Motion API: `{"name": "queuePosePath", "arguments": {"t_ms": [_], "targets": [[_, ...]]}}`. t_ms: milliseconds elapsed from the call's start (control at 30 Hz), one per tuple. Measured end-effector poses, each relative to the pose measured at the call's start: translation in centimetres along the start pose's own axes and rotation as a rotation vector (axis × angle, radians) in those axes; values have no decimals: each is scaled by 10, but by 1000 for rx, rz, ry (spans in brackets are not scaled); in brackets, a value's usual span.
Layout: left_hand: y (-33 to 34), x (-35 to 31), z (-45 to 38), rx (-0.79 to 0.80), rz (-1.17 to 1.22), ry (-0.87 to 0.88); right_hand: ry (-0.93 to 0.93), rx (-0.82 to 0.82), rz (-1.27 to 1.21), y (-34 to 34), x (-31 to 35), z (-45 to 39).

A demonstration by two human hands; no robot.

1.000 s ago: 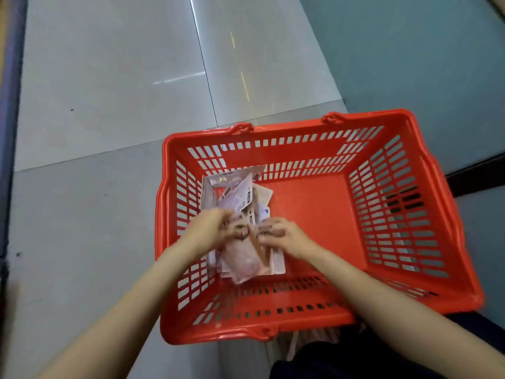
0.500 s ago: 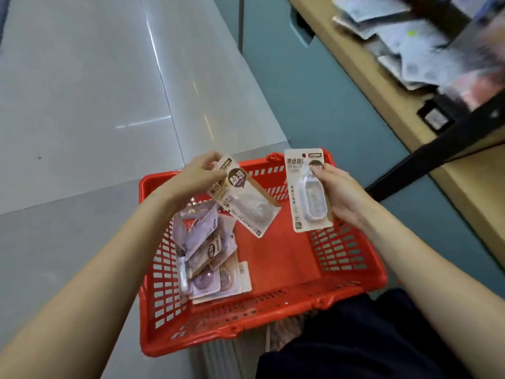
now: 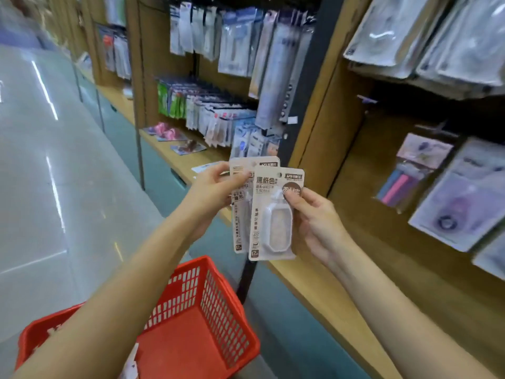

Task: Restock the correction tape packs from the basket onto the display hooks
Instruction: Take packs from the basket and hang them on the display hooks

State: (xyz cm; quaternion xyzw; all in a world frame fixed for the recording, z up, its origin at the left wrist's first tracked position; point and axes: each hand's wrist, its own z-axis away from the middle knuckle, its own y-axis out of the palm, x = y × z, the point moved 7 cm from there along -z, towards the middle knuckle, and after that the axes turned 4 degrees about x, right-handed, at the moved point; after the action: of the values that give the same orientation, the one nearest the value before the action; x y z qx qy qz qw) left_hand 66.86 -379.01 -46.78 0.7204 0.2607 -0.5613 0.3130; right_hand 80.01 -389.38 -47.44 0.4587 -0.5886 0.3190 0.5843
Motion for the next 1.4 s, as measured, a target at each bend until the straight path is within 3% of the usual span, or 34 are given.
{"name": "queuePosePath", "arguments": {"t_ms": [133, 267, 400, 567, 667, 833, 1200, 1400], "targets": [[93, -42, -10, 176, -77, 105, -146, -177, 45, -70, 86, 45], [176, -96, -18, 251, -88, 253, -364, -374, 316, -124, 181, 114], [245, -132, -19, 323, -50, 309, -564, -590, 371, -164, 249, 176], [292, -151, -18, 400, -17, 343, -791, -830, 485, -183, 307, 200], [297, -153, -21, 407, 4, 312, -935, -941, 682, -183, 348, 198], [291, -158, -28, 390, -1, 329, -871, -1065, 832, -198, 372, 163], [288, -152, -33, 411, -15, 322, -792, -1107, 997, -200, 378, 167], [285, -150, -38, 395, 8, 271, -644, -1233, 1516, -176, 389, 169]]}}
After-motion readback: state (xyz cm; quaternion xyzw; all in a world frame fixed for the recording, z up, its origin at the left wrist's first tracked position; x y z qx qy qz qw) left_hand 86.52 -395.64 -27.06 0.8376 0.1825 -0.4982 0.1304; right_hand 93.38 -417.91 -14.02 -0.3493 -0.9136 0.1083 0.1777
